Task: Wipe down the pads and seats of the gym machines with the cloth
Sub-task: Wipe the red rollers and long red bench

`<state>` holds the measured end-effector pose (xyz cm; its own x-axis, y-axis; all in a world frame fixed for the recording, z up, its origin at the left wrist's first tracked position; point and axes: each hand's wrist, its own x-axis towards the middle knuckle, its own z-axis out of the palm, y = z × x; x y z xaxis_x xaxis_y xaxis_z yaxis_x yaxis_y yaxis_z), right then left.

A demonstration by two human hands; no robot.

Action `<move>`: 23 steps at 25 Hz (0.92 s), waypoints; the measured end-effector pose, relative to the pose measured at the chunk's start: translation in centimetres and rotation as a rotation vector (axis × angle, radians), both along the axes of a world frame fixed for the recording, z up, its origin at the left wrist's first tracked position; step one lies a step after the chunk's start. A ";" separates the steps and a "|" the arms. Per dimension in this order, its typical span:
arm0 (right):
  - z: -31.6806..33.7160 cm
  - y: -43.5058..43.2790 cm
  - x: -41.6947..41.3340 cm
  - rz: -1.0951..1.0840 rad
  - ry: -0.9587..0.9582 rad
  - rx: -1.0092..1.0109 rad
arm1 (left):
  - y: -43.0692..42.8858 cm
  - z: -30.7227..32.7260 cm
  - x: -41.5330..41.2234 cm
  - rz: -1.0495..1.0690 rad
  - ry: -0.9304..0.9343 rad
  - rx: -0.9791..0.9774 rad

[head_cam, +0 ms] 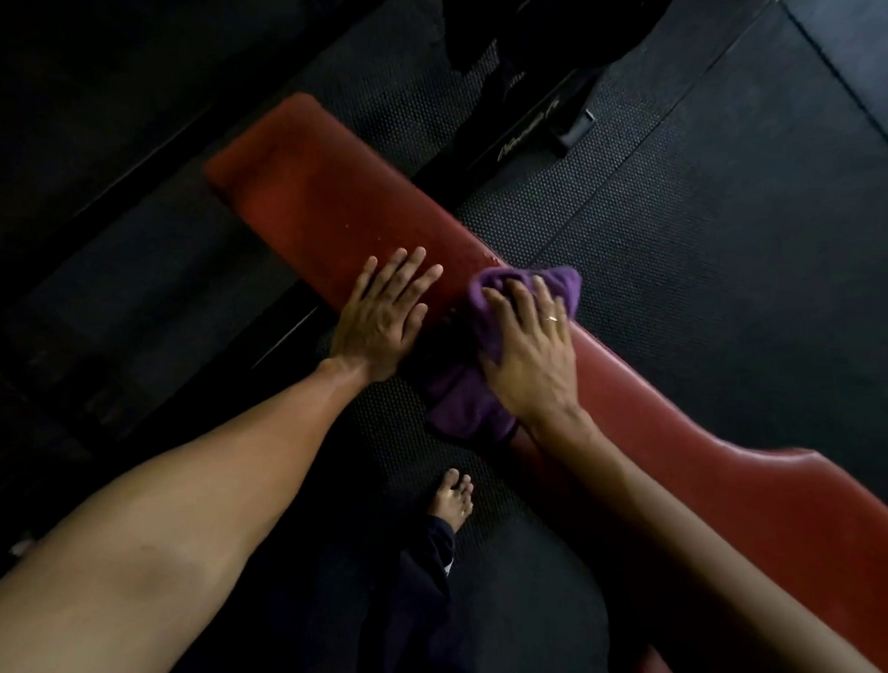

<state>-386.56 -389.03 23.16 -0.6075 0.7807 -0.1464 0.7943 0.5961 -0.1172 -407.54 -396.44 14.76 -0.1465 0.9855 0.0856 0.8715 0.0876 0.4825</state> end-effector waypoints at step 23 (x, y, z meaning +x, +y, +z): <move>-0.1 4.6 -4.2 0.029 -0.068 -0.174 | 3.3 -0.6 -3.9 0.406 -0.060 -0.177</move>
<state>-390.80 -384.41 23.02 -0.6135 0.7223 -0.3192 0.7867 0.5943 -0.1672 -411.40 -393.16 14.16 -0.5239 0.8459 -0.0998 0.7203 0.5025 0.4781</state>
